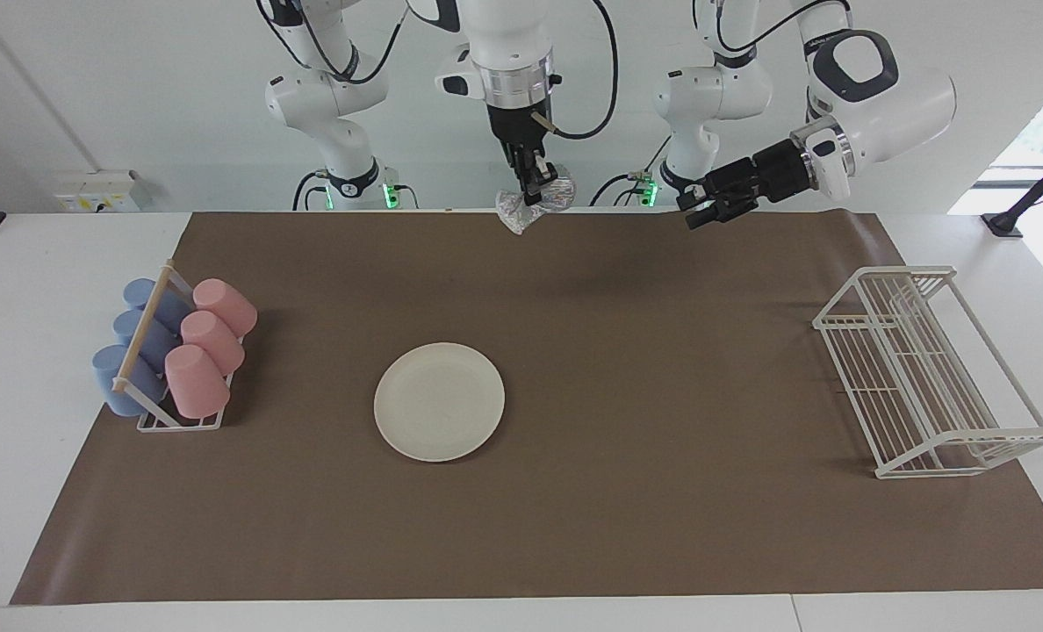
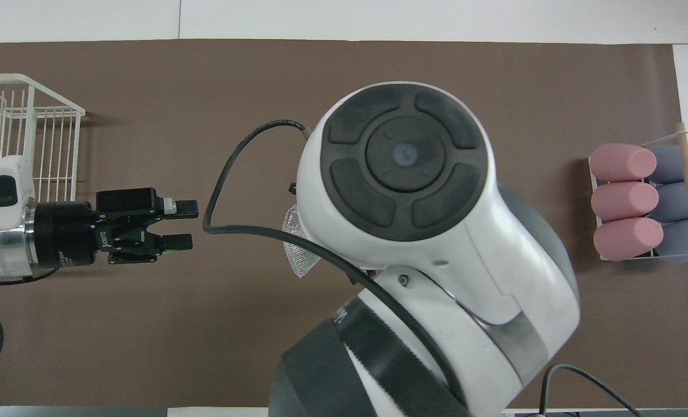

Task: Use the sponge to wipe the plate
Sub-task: 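Move the scrubber with the right gripper while the left gripper reaches it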

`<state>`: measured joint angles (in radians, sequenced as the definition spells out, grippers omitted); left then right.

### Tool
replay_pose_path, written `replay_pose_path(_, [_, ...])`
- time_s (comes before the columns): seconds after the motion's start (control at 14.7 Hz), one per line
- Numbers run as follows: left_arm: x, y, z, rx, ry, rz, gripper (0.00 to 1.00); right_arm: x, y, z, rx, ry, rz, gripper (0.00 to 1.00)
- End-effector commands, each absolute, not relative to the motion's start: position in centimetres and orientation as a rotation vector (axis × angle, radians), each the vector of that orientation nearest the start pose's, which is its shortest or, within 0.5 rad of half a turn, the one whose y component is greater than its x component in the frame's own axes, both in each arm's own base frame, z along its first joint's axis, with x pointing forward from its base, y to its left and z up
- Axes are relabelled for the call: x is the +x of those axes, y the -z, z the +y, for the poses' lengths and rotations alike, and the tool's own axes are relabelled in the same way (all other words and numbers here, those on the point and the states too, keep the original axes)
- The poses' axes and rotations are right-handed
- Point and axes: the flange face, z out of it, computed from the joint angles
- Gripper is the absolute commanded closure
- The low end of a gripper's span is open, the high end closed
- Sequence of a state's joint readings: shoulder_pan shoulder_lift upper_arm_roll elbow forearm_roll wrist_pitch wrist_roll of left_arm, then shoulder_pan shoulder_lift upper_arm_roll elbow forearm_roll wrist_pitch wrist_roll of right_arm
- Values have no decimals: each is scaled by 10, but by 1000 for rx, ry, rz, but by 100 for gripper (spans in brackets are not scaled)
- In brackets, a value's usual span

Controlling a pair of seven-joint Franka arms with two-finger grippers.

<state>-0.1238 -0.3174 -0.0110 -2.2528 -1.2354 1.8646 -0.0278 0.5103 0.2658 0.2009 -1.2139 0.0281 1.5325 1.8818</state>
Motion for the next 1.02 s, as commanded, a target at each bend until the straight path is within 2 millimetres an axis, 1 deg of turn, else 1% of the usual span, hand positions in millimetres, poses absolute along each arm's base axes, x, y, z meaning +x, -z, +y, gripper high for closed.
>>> replay_pose_path(0.0, [431, -525, -151, 1895, 59, 284, 0, 493, -631, 394, -2531, -66, 1729, 100])
replay_pose_path(0.14, [428, -527, -173, 1865, 26, 283, 0, 494, -630, 392, -2531, -69, 1734, 100])
replay_pose_path(0.27, [426, -527, -188, 1850, -8, 266, 0, 494, -631, 392, -2527, -68, 1735, 100])
replay_pose_path(0.34, [420, -527, -207, 1863, -11, 252, 0, 495, -631, 391, -2526, -67, 1734, 100])
replay_pose_path(0.41, [414, -527, -219, 1869, -9, 234, 0, 496, -631, 390, -2525, -67, 1736, 100])
replay_pose_path(0.48, [410, -528, -226, 1865, 4, 223, 0, 496, -631, 390, -2525, -67, 1736, 100])
replay_pose_path(0.61, [407, -528, -231, 1865, 16, 214, 0, 496, -631, 390, -2525, -67, 1736, 100])
replay_pose_path(0.68, [405, -528, -234, 1865, 22, 205, 1, 496, -631, 389, -2523, -67, 1738, 100])
replay_pose_path(0.75, [403, -527, -236, 1865, 31, 205, 4, 496, -631, 389, -2523, -67, 1738, 100])
replay_pose_path(0.82, [403, -527, -235, 1867, 29, 210, 11, 496, -631, 389, -2523, -67, 1738, 100])
replay_pose_path(0.89, [403, -527, -236, 1865, 33, 210, 23, 496, -631, 389, -2524, -67, 1736, 100])
replay_pose_path(0.96, [405, -528, -235, 1860, 34, 231, 46, 497, -631, 389, -2524, -67, 1738, 100])
